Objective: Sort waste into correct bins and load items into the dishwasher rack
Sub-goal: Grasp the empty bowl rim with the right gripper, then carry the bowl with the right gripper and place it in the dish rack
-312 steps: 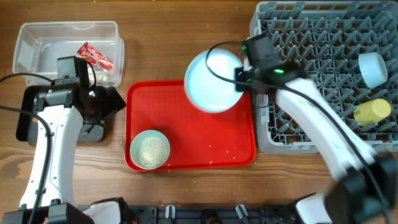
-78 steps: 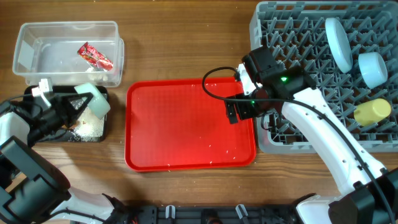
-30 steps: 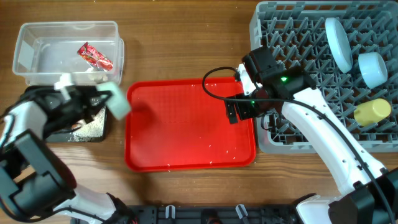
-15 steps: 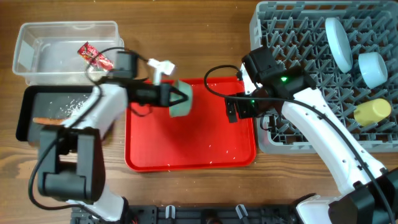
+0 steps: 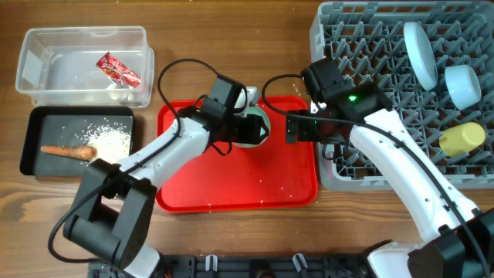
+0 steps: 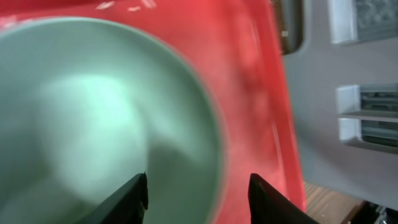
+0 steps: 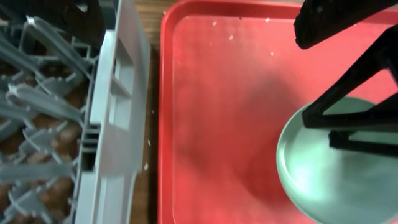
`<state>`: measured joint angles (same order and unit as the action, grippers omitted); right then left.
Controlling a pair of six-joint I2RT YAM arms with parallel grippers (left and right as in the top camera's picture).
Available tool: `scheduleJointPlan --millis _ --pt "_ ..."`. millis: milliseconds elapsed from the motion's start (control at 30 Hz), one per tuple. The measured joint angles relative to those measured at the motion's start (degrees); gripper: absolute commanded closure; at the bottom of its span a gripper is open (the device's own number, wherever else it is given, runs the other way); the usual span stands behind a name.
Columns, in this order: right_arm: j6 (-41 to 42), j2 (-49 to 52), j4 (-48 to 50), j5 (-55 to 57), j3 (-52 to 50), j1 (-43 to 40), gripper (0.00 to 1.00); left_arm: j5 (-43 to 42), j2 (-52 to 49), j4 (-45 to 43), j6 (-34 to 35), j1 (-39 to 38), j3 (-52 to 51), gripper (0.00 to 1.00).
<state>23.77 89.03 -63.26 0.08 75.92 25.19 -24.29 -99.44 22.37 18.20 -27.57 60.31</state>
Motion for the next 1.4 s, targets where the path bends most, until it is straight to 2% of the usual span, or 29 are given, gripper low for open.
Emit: scheduleJointPlan --millis 133,200,367,567,700,933,1100,1200,1233,1400 --pt "-3.02 0.0 4.79 -0.42 -0.26 0.0 0.0 0.81 5.25 6.08 -0.02 6.43 -0.11 0.44" --pt "-4.57 0.0 9.73 -2.12 -0.46 -0.02 0.01 1.03 10.51 10.32 -0.02 12.66 -0.15 0.36" --pt "-5.66 0.0 20.96 -10.54 -0.57 -0.04 0.07 1.97 20.31 19.08 0.17 27.34 -0.15 0.32" --pt "-2.89 4.79 22.67 -15.1 -0.57 1.11 0.16 2.03 21.75 25.53 0.17 38.16 -0.15 0.3" --pt "-1.9 12.0 23.08 -17.22 -0.57 3.28 0.18 2.16 21.66 26.38 0.17 40.37 -0.15 0.3" --pt "1.64 19.76 25.29 -17.4 -0.57 6.99 0.43 2.14 21.66 26.56 0.17 40.39 -0.15 0.28" --pt "5.9 25.05 26.05 -14.49 -0.57 6.99 0.66 2.14 21.66 26.95 0.17 40.39 -0.15 0.28" --pt "7.19 25.42 26.67 -13.31 -0.57 6.97 0.92 2.14 21.66 27.12 0.17 40.39 -0.15 0.28" --pt "7.43 25.42 26.95 -13.07 -0.57 6.97 0.96 2.14 21.66 27.23 0.17 40.39 -0.15 0.28" --pt "7.89 25.4 26.29 -12.39 -0.57 6.38 0.96 2.14 21.66 27.56 0.17 40.39 -0.15 0.28"
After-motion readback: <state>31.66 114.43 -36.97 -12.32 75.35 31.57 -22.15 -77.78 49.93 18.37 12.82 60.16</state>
